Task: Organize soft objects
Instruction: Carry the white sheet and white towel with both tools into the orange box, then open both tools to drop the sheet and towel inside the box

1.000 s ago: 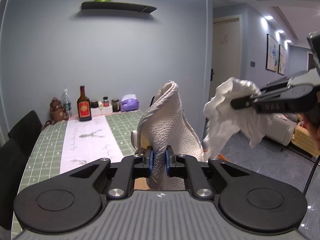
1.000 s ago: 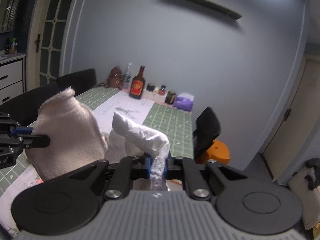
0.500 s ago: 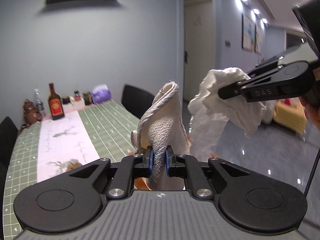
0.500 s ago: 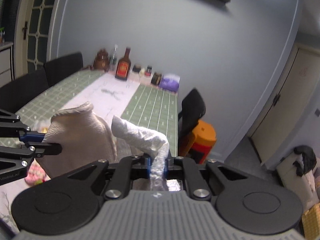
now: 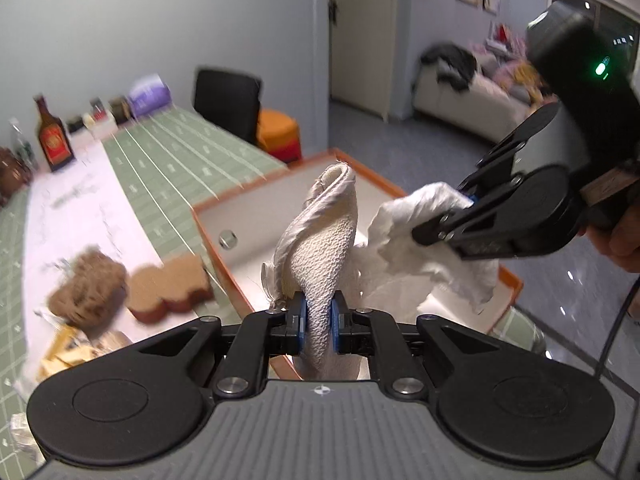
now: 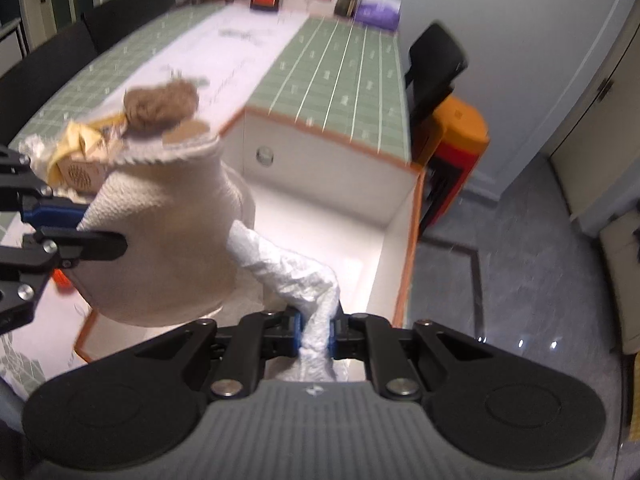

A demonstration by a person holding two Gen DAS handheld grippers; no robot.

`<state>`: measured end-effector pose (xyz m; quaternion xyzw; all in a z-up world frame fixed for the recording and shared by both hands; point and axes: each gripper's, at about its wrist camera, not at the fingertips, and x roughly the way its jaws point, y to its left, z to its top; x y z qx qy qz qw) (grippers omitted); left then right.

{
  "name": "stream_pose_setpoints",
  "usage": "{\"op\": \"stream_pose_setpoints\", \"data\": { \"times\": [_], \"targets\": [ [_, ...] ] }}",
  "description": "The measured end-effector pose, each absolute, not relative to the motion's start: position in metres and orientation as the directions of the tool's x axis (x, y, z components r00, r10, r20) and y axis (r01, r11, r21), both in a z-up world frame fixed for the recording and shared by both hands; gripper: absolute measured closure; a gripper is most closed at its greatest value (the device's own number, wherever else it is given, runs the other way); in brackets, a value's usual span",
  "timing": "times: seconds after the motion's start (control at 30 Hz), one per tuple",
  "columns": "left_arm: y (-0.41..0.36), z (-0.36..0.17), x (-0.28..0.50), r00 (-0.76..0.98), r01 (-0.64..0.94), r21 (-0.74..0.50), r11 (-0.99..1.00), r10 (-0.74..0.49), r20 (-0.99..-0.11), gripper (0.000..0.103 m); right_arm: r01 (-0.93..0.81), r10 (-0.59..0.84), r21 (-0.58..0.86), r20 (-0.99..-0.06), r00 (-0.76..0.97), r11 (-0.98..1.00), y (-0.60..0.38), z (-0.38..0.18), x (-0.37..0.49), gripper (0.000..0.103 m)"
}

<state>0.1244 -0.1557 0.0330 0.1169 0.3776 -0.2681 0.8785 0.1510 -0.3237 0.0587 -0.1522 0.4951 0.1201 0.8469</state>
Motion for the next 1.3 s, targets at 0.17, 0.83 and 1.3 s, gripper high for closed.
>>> {"op": "stream_pose_setpoints", "data": {
  "times": [0.17,0.83,1.3],
  "targets": [
    [-0.168,0.012,0.136,0.497,0.59,0.014,0.807,-0.35,-0.794,0.09,-0.383,0.092,-0.055,-0.93,0.355,0.922,-0.327,0.017,0.167,0.093],
    [-0.202,-0.045,0.166,0.339,0.656,0.071,0.751,-0.21,-0.917,0.083,-0.491,0.078,-0.016,-0.983,0.169,0.871,-0.31,-0.063,0.19,0.088],
    [-0.18,-0.007,0.155,0.411,0.624,0.031,0.781,-0.295,-0.863,0.04,-0.521,0.015,-0.133,-0.962,0.271,0.843,-0.294,-0.022,0.174,0.044]
  ]
}}
